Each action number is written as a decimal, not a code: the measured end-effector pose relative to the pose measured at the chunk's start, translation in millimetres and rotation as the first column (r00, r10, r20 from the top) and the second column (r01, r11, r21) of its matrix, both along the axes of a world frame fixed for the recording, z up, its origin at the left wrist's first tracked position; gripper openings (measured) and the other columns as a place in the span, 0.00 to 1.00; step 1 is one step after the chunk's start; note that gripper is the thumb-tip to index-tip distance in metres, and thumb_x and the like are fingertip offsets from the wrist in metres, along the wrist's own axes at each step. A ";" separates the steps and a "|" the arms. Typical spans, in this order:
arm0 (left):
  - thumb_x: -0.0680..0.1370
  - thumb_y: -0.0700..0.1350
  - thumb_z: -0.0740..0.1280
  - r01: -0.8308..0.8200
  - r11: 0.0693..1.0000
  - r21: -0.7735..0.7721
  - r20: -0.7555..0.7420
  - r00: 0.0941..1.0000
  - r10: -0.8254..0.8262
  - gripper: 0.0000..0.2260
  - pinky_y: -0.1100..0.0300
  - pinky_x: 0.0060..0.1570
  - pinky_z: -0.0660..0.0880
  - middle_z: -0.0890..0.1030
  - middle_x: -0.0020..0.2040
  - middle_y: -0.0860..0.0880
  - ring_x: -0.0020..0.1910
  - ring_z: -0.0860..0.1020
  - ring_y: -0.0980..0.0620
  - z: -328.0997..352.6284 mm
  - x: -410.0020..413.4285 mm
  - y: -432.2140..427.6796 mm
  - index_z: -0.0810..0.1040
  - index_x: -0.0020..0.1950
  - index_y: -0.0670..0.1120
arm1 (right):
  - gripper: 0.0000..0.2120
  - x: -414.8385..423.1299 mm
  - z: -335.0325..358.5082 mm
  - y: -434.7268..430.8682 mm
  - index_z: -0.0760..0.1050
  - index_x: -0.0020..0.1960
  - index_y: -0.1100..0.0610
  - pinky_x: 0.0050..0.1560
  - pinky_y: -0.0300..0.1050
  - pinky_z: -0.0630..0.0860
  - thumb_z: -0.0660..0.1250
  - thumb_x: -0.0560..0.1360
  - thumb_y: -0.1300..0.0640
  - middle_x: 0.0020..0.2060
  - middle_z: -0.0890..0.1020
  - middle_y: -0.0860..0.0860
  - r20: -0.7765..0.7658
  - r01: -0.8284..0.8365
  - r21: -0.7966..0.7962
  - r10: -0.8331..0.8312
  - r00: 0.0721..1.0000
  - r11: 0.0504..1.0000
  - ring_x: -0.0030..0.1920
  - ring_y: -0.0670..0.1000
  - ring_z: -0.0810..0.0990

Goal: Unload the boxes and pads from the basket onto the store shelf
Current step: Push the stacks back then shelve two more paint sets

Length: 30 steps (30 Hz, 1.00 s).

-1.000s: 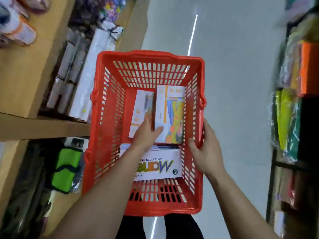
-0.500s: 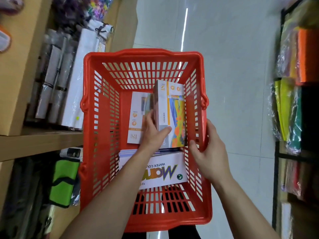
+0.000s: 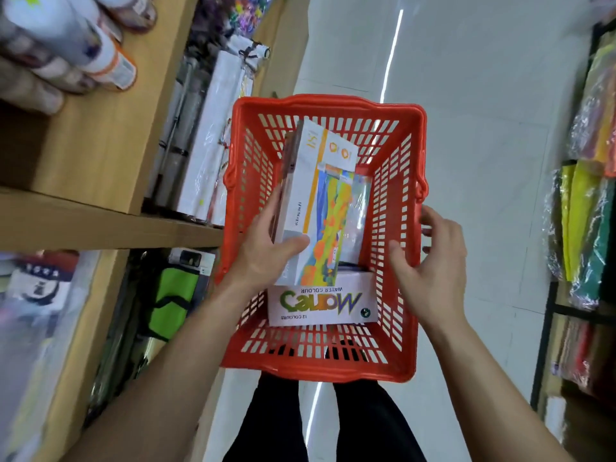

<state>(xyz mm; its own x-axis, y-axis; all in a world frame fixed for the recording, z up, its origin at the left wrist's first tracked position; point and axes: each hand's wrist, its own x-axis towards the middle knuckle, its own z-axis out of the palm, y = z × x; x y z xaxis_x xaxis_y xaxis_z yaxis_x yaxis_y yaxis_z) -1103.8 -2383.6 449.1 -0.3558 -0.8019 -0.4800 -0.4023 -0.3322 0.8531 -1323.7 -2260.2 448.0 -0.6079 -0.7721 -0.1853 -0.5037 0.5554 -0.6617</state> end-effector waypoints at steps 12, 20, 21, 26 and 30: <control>0.70 0.46 0.75 -0.252 0.967 0.026 0.066 0.966 0.250 0.41 0.56 0.51 0.81 0.81 0.65 0.59 0.59 0.82 0.55 96.8 123.3 67.4 0.61 0.78 0.65 | 0.33 65.9 -66.4 -47.4 0.73 0.74 0.58 0.66 0.50 0.75 0.75 0.75 0.44 0.70 0.78 0.57 0.485 -0.633 0.415 0.429 0.762 0.654 0.66 0.57 0.79; 0.65 0.55 0.76 -0.477 0.878 0.048 0.085 0.877 0.472 0.38 0.60 0.43 0.82 0.83 0.61 0.59 0.54 0.85 0.52 69.1 152.7 126.7 0.68 0.73 0.68 | 0.48 68.3 -110.9 -44.6 0.72 0.77 0.52 0.66 0.53 0.75 0.75 0.64 0.29 0.69 0.79 0.55 0.362 -0.737 0.574 0.697 0.619 0.356 0.68 0.60 0.77; 0.65 0.55 0.76 -0.485 0.873 0.043 0.084 0.873 0.481 0.39 0.57 0.44 0.82 0.83 0.62 0.58 0.55 0.85 0.51 66.3 152.6 131.3 0.67 0.74 0.66 | 0.48 68.4 -111.3 -42.8 0.71 0.78 0.52 0.65 0.52 0.75 0.76 0.64 0.30 0.70 0.79 0.55 0.362 -0.743 0.568 0.704 0.611 0.354 0.68 0.60 0.77; 0.67 0.54 0.74 -0.525 0.851 0.002 0.053 0.850 0.524 0.34 0.56 0.46 0.83 0.83 0.62 0.58 0.56 0.84 0.53 55.7 146.4 141.0 0.70 0.72 0.65 | 0.47 71.3 -111.5 -31.6 0.69 0.77 0.52 0.58 0.51 0.78 0.77 0.65 0.32 0.68 0.79 0.52 0.297 -0.746 0.570 0.760 0.578 0.344 0.63 0.60 0.80; 0.68 0.48 0.75 -0.551 0.835 0.013 -0.004 0.835 0.551 0.31 0.60 0.47 0.82 0.82 0.62 0.60 0.57 0.83 0.54 46.7 137.6 141.4 0.73 0.66 0.70 | 0.50 73.5 -113.1 -26.9 0.66 0.78 0.50 0.63 0.56 0.77 0.75 0.62 0.29 0.71 0.76 0.54 0.248 -0.733 0.604 0.799 0.548 0.315 0.66 0.61 0.77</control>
